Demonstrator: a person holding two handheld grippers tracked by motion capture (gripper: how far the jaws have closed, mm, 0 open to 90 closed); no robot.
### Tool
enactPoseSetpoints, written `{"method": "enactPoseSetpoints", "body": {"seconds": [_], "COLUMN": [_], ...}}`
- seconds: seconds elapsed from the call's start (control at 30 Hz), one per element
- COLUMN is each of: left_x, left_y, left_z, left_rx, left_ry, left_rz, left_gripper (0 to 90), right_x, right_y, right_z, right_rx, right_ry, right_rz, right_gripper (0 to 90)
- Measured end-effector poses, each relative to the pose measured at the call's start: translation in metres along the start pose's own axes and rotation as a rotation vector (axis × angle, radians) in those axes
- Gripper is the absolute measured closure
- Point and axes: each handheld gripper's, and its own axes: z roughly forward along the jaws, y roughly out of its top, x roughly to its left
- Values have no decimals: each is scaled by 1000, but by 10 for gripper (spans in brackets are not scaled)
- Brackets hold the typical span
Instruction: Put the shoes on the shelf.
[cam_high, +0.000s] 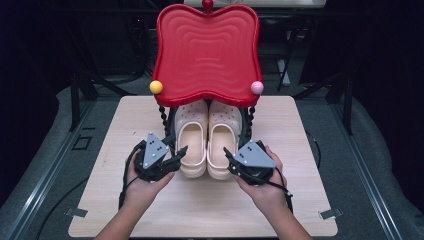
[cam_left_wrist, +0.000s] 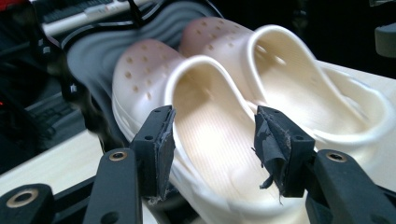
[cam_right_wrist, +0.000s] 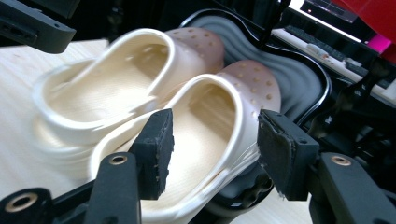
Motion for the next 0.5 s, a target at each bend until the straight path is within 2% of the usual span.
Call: {"method": "enactPoseSetpoints", "body": {"seconds": [0.07, 0.13, 0.2, 0.23, 0.37, 0.5], "left_x": [0, -1, -2, -3, -7, -15], "left_y": [-7, -15, -20, -33, -45, -56], "left_z": [-9, -16, -20, -26, -26, -25], "left_rx": [-13, -21, -27, -22, -1, 16], "left_ry": [-29, -39, -41, -40, -61, -70], "left_rz": [-24, -51, -59, -78, -100, -96], "left_gripper": [477, 476, 476, 473, 469, 464], "right_x": [4, 9, 12, 18, 27, 32], "right_y": [-5, -12, -15, -23, -36, -49], "right_z": [-7, -11, -13, -16, -15, -13], "right_rx": [10, 14, 27, 41, 82, 58], "right_ry": [31, 66, 71, 106, 122, 146], "right_rz": [11, 29, 23, 29, 21, 2], "right_gripper": [461, 461, 463, 477, 477, 487]}}
